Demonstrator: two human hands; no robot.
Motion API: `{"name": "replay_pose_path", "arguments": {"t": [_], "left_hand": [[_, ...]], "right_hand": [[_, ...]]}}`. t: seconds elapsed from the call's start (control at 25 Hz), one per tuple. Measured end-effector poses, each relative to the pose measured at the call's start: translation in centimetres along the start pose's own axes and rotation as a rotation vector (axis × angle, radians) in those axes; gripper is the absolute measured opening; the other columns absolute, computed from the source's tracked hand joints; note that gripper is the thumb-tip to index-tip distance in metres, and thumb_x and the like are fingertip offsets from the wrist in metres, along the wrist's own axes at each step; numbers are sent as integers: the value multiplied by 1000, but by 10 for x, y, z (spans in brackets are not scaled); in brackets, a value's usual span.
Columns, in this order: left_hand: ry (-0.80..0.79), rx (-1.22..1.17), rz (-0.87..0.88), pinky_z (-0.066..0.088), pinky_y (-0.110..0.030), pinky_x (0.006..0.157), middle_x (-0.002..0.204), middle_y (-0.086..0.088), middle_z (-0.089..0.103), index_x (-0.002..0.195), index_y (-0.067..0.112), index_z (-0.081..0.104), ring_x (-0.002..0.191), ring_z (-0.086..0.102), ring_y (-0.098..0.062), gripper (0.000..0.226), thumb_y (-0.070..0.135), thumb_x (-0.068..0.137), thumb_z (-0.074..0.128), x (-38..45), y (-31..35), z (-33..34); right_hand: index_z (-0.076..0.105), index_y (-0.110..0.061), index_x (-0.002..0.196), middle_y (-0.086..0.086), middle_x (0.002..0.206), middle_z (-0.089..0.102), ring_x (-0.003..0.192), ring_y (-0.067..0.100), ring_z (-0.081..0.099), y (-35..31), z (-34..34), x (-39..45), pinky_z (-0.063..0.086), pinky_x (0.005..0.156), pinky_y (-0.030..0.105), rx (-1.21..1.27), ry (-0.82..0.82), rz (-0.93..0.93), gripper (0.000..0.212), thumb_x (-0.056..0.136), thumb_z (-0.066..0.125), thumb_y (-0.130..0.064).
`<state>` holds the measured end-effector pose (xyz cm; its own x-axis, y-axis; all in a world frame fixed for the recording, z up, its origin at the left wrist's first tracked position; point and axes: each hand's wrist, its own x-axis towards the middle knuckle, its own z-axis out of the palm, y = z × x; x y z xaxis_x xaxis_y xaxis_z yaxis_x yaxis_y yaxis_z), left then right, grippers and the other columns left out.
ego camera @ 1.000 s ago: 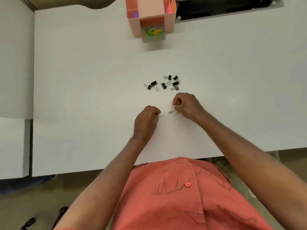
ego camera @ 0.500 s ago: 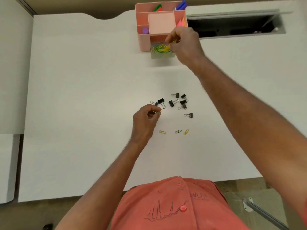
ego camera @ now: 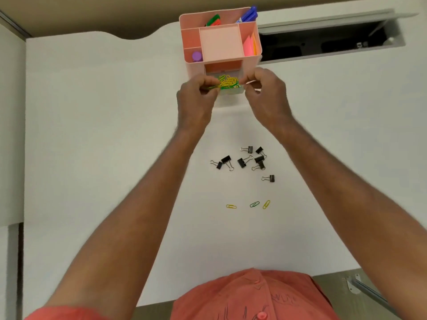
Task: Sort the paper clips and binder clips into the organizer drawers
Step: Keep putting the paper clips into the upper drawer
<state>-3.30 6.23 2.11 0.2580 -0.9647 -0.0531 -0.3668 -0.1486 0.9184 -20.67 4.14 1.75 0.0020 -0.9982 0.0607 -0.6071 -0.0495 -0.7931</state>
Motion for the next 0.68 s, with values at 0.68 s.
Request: {"name": "replay_pose_path", "arguments": {"t": [0.68], "left_hand": [[-70, 143, -121, 50, -12, 70, 104, 12, 71, 103, 25, 71, 74, 62, -2, 19, 12, 94, 61, -70, -53, -15]], "right_hand": [[69, -26, 101, -14, 102, 63, 90, 4, 63, 47, -27, -183, 54, 78, 23, 18, -184, 283, 21, 96, 60, -7]]}}
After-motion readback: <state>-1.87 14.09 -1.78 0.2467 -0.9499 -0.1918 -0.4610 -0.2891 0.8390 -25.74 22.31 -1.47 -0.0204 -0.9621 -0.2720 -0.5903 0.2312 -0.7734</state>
